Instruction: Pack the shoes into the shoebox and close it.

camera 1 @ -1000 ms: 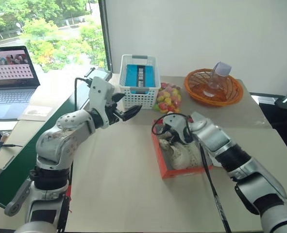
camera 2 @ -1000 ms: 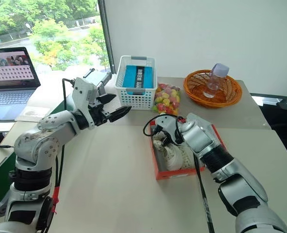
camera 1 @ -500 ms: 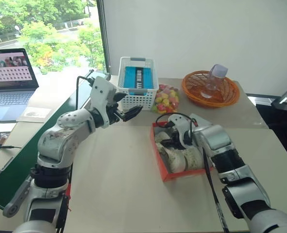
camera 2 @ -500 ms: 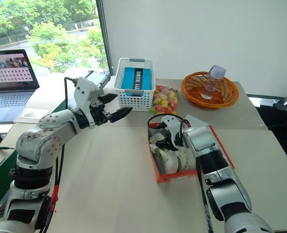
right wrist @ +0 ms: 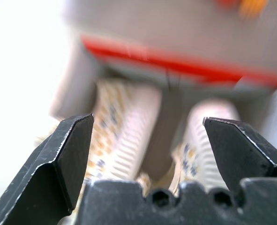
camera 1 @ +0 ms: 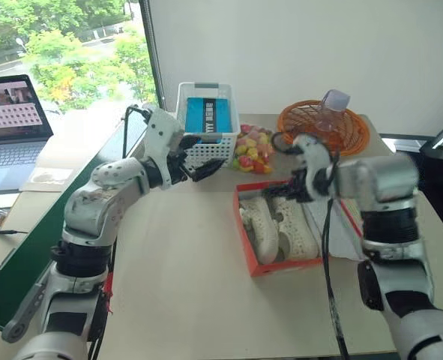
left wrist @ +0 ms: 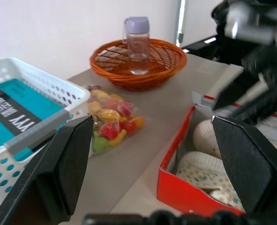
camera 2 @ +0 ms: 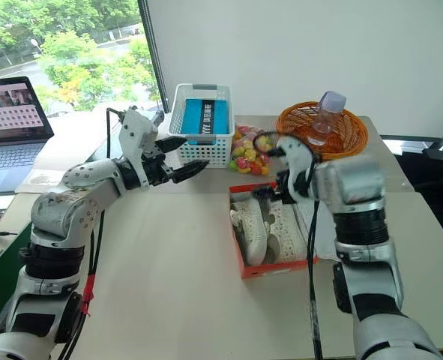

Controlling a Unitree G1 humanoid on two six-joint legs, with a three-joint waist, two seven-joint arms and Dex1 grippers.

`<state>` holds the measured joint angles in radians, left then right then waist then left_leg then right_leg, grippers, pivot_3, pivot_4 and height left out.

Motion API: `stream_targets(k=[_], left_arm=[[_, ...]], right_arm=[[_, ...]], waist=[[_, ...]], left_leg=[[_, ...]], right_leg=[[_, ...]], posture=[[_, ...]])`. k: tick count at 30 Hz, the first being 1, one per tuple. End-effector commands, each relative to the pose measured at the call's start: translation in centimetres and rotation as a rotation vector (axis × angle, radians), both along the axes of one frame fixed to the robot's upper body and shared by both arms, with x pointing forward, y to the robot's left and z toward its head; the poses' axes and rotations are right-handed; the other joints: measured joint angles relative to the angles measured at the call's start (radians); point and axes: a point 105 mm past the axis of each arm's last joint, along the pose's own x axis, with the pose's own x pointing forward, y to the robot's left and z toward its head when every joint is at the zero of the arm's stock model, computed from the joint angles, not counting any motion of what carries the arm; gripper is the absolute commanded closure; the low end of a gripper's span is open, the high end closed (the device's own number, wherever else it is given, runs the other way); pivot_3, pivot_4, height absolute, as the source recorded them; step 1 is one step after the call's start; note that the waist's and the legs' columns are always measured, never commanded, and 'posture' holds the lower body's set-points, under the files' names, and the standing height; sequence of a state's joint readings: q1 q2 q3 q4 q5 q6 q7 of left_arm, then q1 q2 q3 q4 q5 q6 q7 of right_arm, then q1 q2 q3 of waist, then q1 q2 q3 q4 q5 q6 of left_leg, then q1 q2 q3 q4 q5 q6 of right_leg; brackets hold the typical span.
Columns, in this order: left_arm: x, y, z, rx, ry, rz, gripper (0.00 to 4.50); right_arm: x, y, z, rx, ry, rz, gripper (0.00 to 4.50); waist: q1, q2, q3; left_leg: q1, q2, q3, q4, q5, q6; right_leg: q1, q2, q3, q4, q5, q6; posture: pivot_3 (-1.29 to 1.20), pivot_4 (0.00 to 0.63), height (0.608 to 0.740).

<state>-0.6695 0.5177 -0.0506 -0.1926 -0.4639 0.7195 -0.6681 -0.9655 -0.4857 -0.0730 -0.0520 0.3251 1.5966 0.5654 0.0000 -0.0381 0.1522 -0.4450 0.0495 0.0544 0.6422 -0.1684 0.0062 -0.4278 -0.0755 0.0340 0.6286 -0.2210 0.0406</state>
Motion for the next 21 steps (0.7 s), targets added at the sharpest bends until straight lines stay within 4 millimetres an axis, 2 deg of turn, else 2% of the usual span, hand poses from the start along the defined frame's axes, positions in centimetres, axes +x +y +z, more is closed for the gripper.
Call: stream_targets(k=[1,3,6,9,11,14,16,17,20,21], left_arm=[[-0.5,-0.7,0.8,0.054,-0.05,-0.091,0.22],[-0.9,-0.9,0.3,0.083,-0.042,-0.14,0.22],[-1.2,-1.2,-0.9,0.136,-0.019,-0.202,0.22],[-1.3,-1.3,-2.3,0.208,0.003,-0.26,0.22],[-1.4,-1.5,-2.8,0.225,0.012,-0.29,0.22],[-1.3,-2.2,-3.1,0.246,0.003,-0.34,0.22],[-1.3,-2.7,-3.1,0.247,0.001,-0.367,0.22],[-1.3,-2.8,-3.1,0.247,0.0,-0.379,0.22],[-1.4,-3.4,-3.5,0.276,0.008,-0.445,0.22],[-1.4,-3.4,-3.7,0.289,0.01,-0.459,0.22]], right_arm=[[-1.3,-0.2,4.8,0.132,-0.173,0.042,0.07],[-2.4,-1.0,6.6,0.125,-0.287,0.034,0.07],[-4.2,-3.6,5.8,-0.044,-0.328,-0.008,0.07],[-6.6,-4.9,4.7,0.048,-0.284,0.056,0.07],[-7.8,-5.7,4.4,0.065,-0.279,0.062,0.58],[-11.2,-6.6,3.6,0.049,-0.248,0.114,1.43],[-12.7,-7.2,3.1,0.019,-0.228,0.112,2.21],[-13.2,-7.4,3.0,0.011,-0.223,0.108,2.46],[-16.2,-8.1,1.4,-0.042,-0.166,0.091,3.57],[-17.0,-8.1,0.9,-0.061,-0.144,0.092,3.81]], waist=[[-0.003,0.0,0.001],[-0.003,0.001,0.001],[0.004,0.001,0.001],[0.011,0.0,0.002],[0.005,0.002,0.002],[0.0,0.003,0.004],[0.002,0.002,0.004],[0.003,0.002,0.004],[0.002,0.002,0.004],[0.004,0.002,0.004]], left_leg=[[0.0,0.0,0.0,0.0,0.0,0.0],[-0.001,0.0,0.0,0.0,0.0,0.0],[-0.001,0.0,0.0,0.0,0.0,0.0],[-0.001,-0.001,0.0,0.0,-0.001,0.001],[-0.001,-0.001,0.001,0.0,-0.001,0.001],[-0.001,-0.001,0.001,0.0,-0.001,0.002],[0.0,0.0,0.0,0.0,-0.001,0.002],[0.0,0.0,0.0,0.0,-0.001,0.002],[0.0,-0.001,0.0,0.001,-0.001,0.002],[0.0,-0.001,0.0,0.001,-0.001,0.002]], right_leg=[[0.0,0.0,0.0,0.0,0.0,0.0],[0.0,-0.001,0.0,-0.001,0.0,0.0],[0.0,-0.001,0.0,-0.002,0.0,0.001],[0.002,-0.001,-0.001,-0.004,-0.001,0.001],[0.002,-0.002,0.001,-0.005,-0.001,0.001],[0.001,-0.001,0.003,-0.003,0.0,0.001],[0.002,-0.001,0.002,-0.003,-0.001,0.001],[0.002,0.0,0.002,-0.003,-0.001,0.001],[0.003,-0.001,0.003,-0.003,-0.001,0.002],[0.004,-0.001,0.002,-0.003,-0.001,0.002]], posture=[[0.0,0.15,0.74],[0.0,0.15,0.74],[0.0,0.15,0.74],[0.0,0.15,0.74],[0.0,0.15,0.74],[0.0,0.15,0.74],[0.0,0.15,0.74],[0.0,0.15,0.74],[0.0,0.15,0.74],[0.0,0.15,0.74]])
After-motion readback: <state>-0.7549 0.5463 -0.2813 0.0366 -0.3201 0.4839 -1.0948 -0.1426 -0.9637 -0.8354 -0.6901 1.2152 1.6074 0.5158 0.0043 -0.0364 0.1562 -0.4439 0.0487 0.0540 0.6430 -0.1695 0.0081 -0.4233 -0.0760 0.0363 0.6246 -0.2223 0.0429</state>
